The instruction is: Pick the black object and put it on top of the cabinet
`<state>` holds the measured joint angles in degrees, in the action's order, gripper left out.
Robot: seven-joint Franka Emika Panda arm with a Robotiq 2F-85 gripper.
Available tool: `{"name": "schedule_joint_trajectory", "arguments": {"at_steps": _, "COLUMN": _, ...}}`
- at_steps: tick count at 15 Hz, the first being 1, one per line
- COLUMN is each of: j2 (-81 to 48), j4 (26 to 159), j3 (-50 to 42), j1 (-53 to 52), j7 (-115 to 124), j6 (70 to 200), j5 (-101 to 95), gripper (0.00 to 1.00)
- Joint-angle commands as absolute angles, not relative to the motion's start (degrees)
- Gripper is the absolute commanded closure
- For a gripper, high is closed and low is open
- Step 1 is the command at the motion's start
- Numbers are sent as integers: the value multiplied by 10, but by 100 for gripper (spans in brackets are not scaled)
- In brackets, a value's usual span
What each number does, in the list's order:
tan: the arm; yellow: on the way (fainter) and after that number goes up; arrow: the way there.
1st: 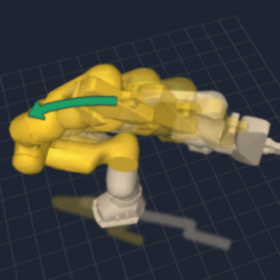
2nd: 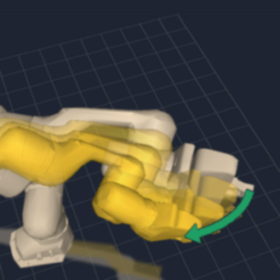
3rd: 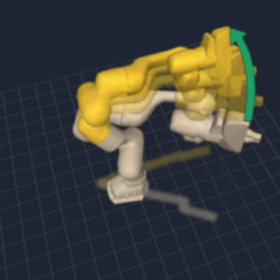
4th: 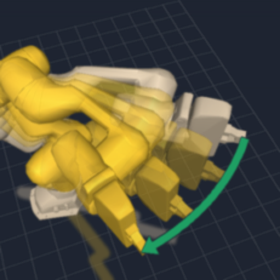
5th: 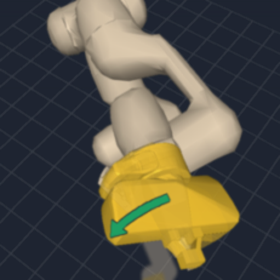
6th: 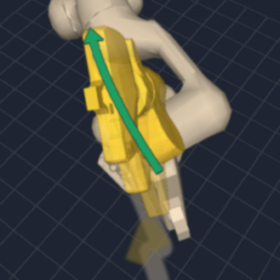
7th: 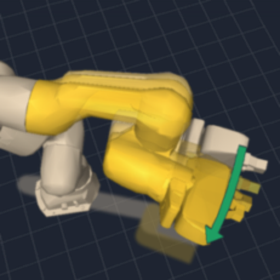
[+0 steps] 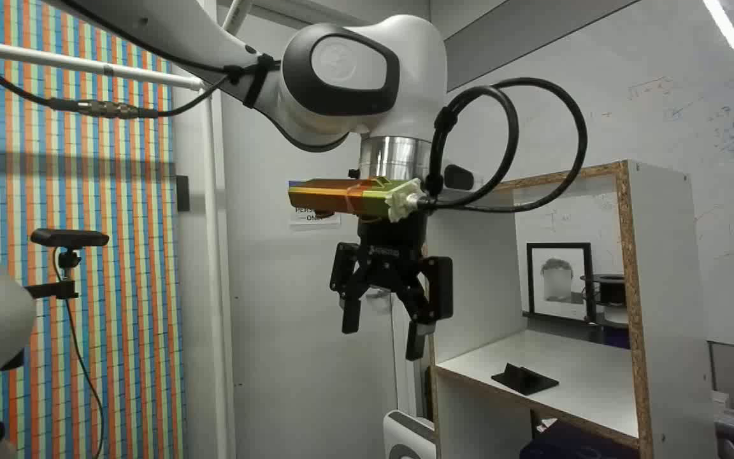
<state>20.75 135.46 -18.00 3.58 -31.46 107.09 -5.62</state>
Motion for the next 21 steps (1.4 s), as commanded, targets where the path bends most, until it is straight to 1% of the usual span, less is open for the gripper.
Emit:
{"name": "schedule_joint_trajectory", "arguments": {"at_steps": 1, "j2": 206, "j4": 1352, "j3": -169, "j1": 48, "j7": -318, "j6": 1070, "j5": -52, "gripper": 0}}
{"name": "schedule_joint_trajectory", "arguments": {"at_steps": 13, "j2": 207, "j4": 1349, "j3": -169, "j1": 48, "j7": -318, "j6": 1070, "j5": -52, "gripper": 0}}
{"name": "schedule_joint_trajectory", "arguments": {"at_steps": 16, "j2": 188, "j4": 1354, "j3": -174, "j1": 46, "j7": -324, "j6": 1140, "j5": -44, "gripper": 0}}
{"name": "schedule_joint_trajectory", "arguments": {"at_steps": 21, "j2": 136, "j4": 1359, "j3": -171, "j1": 43, "j7": -316, "j6": 1325, "j5": -28, "gripper": 0}}
